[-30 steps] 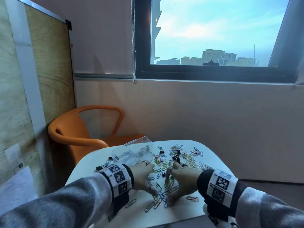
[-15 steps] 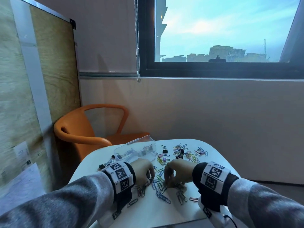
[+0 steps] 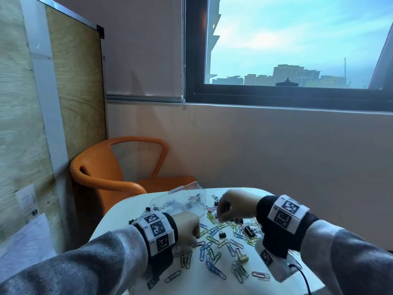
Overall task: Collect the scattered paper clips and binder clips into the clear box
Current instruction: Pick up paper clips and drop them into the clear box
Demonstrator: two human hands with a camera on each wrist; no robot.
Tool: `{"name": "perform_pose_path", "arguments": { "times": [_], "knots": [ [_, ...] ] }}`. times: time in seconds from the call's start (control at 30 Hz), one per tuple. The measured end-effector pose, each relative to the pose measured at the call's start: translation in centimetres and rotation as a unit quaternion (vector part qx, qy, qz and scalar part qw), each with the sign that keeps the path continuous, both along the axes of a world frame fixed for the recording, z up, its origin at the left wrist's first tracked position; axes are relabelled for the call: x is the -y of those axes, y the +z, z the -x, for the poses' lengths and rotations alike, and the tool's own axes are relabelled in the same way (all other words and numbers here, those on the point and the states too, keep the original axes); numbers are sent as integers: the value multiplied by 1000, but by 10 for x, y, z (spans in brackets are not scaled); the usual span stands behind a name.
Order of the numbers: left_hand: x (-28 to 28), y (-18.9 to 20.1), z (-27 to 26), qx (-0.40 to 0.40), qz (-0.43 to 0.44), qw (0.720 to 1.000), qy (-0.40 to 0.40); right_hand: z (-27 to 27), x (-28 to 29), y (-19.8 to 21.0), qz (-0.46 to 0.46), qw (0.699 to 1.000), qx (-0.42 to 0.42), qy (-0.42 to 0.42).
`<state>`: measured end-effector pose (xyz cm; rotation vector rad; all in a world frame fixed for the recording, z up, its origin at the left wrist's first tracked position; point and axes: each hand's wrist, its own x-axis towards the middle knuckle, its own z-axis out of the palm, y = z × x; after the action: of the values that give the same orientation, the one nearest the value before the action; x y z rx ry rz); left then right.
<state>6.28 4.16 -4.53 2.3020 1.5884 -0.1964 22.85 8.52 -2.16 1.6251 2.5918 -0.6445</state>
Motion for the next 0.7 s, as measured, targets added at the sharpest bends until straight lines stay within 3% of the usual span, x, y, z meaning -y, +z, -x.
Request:
{"name": "perform_pose_path", "arguments": {
  "times": [0.13,0.3,0.43,0.53,0.7],
  "knots": [
    [-6,21,22,151,-2,988,36,26,-26,25,-132,988,-78,-4],
    [-31,49,47,316,-98,937,111,56,-45,15,-198,973,-122,0],
    [-45,43,43,297,-183,928,133,56,-48,-1,-205,972,-112,1],
    [-50,34,33,256,-198,939,113,50,-46,-6,-196,976,-98,0],
    [-59,23,23,158,-204,962,84,29,-38,0,-215,961,-166,-51]
  ]
}}
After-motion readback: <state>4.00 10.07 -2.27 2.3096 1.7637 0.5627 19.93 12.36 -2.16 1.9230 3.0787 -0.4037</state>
